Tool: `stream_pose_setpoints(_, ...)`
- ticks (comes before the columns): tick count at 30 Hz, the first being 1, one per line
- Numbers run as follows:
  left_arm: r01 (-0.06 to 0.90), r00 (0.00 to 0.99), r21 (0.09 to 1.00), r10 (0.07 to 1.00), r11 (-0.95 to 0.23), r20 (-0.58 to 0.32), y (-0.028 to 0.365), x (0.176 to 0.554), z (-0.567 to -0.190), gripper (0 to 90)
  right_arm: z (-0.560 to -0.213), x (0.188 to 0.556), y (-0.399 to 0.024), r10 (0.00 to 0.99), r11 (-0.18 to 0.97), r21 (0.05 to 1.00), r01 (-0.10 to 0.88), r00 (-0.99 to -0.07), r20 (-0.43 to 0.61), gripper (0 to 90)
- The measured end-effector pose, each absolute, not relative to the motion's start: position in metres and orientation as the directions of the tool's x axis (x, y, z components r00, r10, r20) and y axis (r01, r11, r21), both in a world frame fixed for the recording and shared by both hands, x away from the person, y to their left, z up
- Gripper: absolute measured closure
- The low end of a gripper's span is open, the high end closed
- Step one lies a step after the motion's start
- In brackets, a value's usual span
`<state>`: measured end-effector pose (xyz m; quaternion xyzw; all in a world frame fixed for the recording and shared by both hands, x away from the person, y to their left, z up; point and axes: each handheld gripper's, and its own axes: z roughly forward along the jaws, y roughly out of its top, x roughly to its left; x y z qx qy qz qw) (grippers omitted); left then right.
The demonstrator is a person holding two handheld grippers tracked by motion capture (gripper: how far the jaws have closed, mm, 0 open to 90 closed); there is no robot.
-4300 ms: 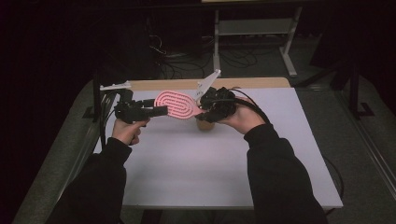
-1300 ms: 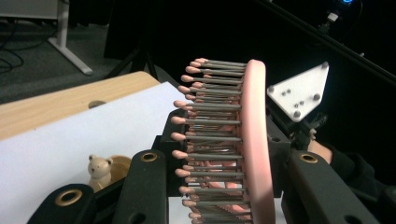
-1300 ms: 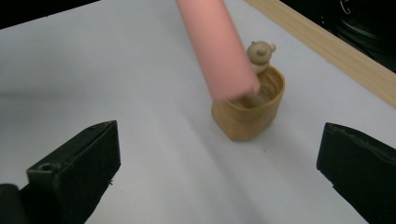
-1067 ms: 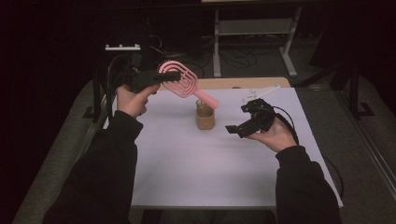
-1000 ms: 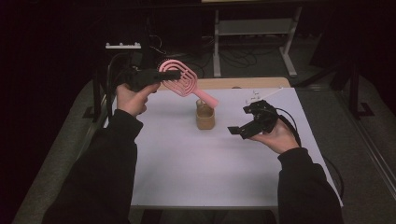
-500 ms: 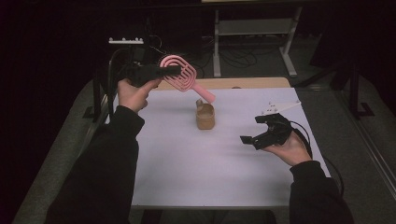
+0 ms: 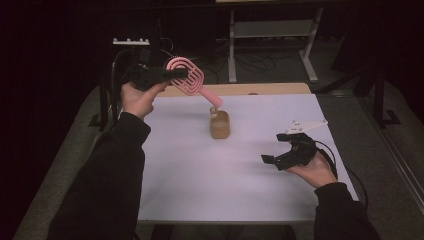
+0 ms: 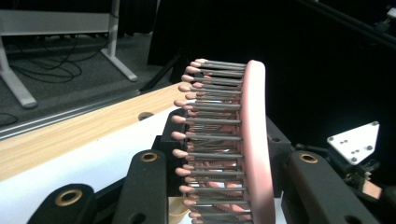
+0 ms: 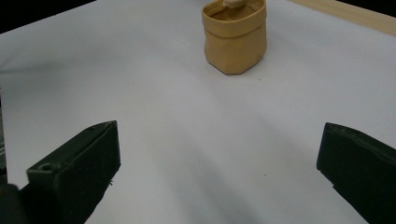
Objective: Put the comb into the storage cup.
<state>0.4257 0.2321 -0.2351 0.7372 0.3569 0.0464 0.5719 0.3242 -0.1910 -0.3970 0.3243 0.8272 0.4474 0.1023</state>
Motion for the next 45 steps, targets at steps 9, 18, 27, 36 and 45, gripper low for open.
stream_pose_setpoints(9,0.482,0.743,0.867,0.583,-0.124,-0.329,0.229,0.428,-0.247,62.7,-0.407,0.314,-0.204,0.648,0.347,0.824,0.448,-0.750,0.135,0.0)
stream_pose_setpoints(18,0.493,0.734,0.861,0.592,-0.127,-0.333,0.228,0.433,-0.255,62.7,-0.416,0.306,-0.214,0.665,0.311,0.835,0.454,-0.731,0.150,0.0)
stream_pose_setpoints(27,0.503,0.730,0.855,0.593,-0.129,-0.340,0.225,0.435,-0.264,62.7,-0.422,0.301,-0.221,0.675,0.289,0.841,0.458,-0.720,0.160,0.0)
stream_pose_setpoints(36,0.515,0.724,0.847,0.595,-0.130,-0.349,0.222,0.438,-0.274,62.7,-0.427,0.295,-0.225,0.682,0.280,0.843,0.459,-0.713,0.161,0.0)
stream_pose_setpoints(45,0.521,0.730,0.841,0.587,-0.146,-0.350,0.215,0.440,-0.282,62.7,-0.432,0.292,-0.226,0.681,0.280,0.842,0.461,-0.714,0.164,0.0)
